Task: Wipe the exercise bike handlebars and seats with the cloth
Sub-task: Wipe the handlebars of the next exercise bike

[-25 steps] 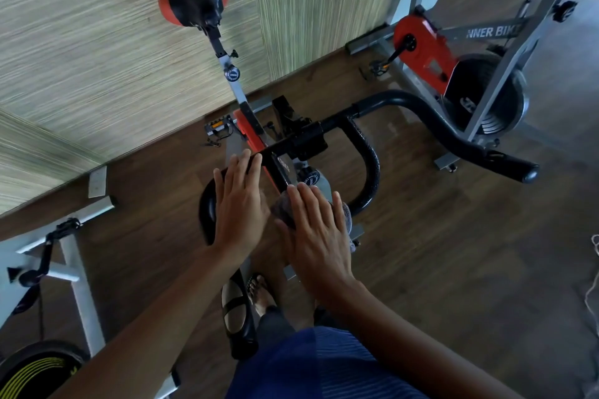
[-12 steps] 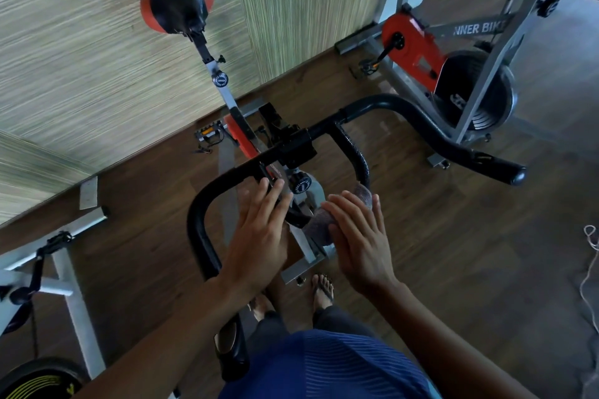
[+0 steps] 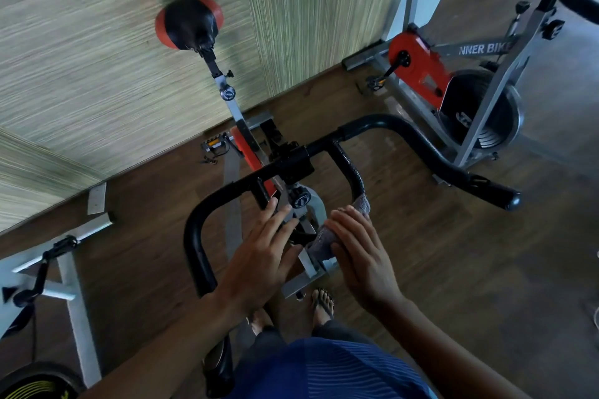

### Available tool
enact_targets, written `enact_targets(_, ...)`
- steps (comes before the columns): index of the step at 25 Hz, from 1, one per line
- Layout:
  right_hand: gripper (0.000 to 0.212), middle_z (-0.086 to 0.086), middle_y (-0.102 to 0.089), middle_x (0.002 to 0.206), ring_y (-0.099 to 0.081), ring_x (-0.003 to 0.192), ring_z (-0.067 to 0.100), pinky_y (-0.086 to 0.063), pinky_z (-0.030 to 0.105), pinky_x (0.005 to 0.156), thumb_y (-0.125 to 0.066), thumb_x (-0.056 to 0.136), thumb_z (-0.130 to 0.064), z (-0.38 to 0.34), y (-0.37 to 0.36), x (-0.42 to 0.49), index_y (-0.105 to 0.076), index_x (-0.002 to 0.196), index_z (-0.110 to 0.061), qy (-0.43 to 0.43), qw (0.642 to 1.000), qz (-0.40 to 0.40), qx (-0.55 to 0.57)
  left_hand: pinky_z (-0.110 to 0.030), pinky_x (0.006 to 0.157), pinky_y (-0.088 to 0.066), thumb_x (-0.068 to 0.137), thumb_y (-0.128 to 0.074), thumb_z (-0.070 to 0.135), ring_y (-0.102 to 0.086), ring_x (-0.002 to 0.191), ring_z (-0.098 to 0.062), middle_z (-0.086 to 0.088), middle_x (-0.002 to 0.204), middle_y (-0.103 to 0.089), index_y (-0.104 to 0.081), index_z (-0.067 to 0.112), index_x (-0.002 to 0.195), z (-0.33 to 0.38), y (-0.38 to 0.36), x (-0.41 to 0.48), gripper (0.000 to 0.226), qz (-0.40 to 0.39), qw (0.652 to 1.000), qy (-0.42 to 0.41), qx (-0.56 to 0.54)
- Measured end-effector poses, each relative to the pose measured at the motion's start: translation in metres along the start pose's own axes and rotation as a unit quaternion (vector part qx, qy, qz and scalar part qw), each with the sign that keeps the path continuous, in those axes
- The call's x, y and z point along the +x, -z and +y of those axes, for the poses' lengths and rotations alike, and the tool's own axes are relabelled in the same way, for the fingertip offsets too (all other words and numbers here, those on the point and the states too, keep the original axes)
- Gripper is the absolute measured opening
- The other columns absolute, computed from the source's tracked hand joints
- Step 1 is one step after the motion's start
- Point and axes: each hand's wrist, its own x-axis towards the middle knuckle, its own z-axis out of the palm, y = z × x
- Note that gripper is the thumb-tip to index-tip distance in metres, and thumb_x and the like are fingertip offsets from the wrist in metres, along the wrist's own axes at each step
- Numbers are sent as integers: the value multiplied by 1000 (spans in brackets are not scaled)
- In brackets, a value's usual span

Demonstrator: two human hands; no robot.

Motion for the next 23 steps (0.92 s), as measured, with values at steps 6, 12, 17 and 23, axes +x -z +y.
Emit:
enact_targets(6, 40, 4, -54, 143, -34, 146, 14, -32, 39, 120, -36, 108, -31, 3, 5, 13, -58, 135, -12, -92, 995, -7, 40, -45, 118, -34, 102, -24, 58, -5, 155, -14, -4, 159, -35, -52, 7, 142, -1, -2, 1, 70, 14, 1000, 4, 15)
enact_targets(12, 39, 2, -52, 147, -31, 148, 12, -32, 34, 121, -40, 106, -30, 18, 21, 26, -57, 137, -14, -76, 995, -52, 34, -42, 117, -35, 102, -31, 53, -6, 155, -13, -2, 157, -40, -56, 8, 138, -1, -3, 2, 62, 20, 999, 8, 28)
enact_targets(17, 47, -5, -27, 162, -14, 154, 8, -20, 29, 122, -33, 107, -38, -10, 17, 6, -38, 151, -20, -123, 989, -81, 15, -46, 117, -36, 102, -27, 55, -3, 155, -9, 1, 157, -38, -55, 10, 140, 1, -2, 2, 66, 12, 999, 20, 24)
enact_targets(23, 57, -4, 3, 164, 13, 152, 9, -6, 27, 126, -23, 107, -37, 17, 18, 81, -11, 158, -12, -176, 974, -140, -33, -44, 119, -32, 104, -35, 47, -2, 154, -8, 0, 156, -41, -53, 7, 141, 1, -1, 1, 58, 22, 1000, 17, -5)
